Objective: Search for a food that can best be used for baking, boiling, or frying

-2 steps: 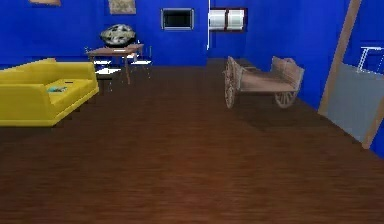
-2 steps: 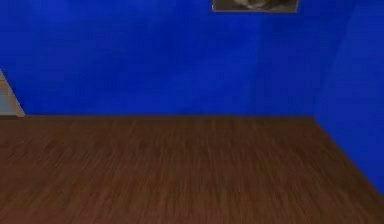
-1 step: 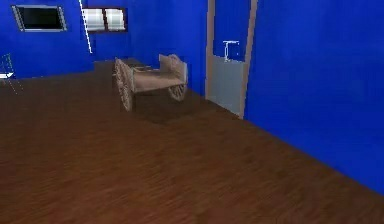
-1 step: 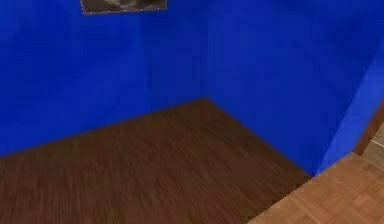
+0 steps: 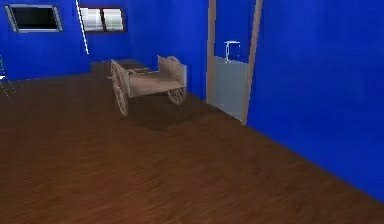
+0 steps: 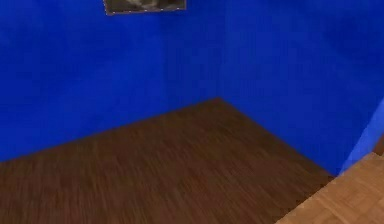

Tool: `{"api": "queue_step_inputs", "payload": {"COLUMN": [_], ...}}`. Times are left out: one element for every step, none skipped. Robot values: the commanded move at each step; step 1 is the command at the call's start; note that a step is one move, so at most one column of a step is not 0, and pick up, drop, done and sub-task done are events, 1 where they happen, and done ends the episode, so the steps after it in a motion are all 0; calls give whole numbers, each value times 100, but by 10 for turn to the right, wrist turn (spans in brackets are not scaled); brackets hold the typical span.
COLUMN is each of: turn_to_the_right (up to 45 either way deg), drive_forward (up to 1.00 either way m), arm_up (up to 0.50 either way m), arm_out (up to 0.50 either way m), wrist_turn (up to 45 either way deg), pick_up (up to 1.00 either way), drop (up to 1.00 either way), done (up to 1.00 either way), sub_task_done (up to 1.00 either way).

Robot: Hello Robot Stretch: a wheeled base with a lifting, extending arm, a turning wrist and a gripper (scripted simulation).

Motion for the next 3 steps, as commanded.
{"api": "queue_step_inputs", "payload": {"turn_to_the_right": [60,0,0], "drive_forward": [0,100,100], "arm_up": [0,0,0], "arm_out": [0,0,0], "wrist_turn": [0,0,0], "pick_up": [0,0,0], "drop": [0,0,0], "done": [0,0,0], "sub_task_done": [0,0,0]}}
